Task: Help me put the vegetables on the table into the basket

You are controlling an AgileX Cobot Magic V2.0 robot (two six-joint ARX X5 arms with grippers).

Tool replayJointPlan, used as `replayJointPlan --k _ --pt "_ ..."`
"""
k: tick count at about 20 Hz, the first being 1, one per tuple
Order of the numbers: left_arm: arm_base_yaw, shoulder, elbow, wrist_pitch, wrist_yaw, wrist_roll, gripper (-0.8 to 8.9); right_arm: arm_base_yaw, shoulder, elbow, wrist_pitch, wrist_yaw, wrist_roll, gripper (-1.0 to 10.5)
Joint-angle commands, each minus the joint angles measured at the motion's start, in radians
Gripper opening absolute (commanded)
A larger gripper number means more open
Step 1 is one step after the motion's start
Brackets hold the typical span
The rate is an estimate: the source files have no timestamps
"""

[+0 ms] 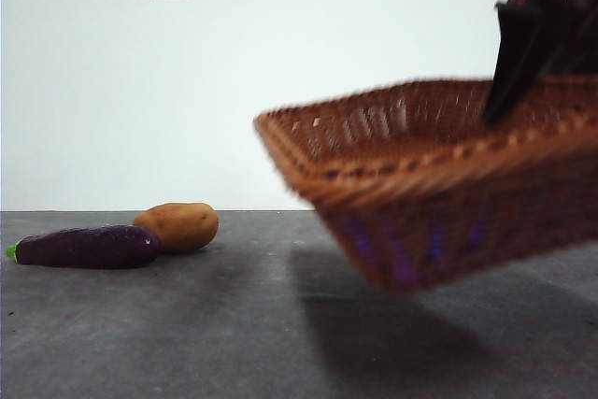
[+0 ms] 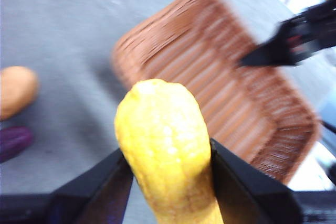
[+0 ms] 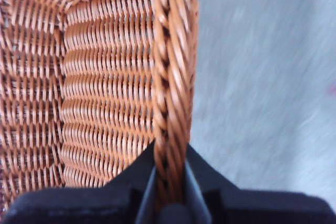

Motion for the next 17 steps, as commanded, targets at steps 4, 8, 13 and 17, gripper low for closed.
replayJointPlan --k 4,8,13,17 --pt "-0.18 0.142 -0.002 0.139 0.007 -0.07 -0.08 0.074 -0.003 -0.052 0.114 -0.022 0.105 -0.2" --pt "-0.274 0.354 -0.002 0.33 0.006 -0.131 -0.08 0.086 -0.003 -0.052 0.12 -0.022 0.124 -0.2" --pt "-0.28 0.541 -0.002 0.414 0.009 -0.18 -0.08 0.086 -0.003 -0.052 0.124 -0.022 0.126 -0.2" --pt "-0.282 0.605 -0.002 0.418 0.06 -0.18 1.65 0.086 -0.003 -0.052 0.13 -0.022 0.126 -0.2"
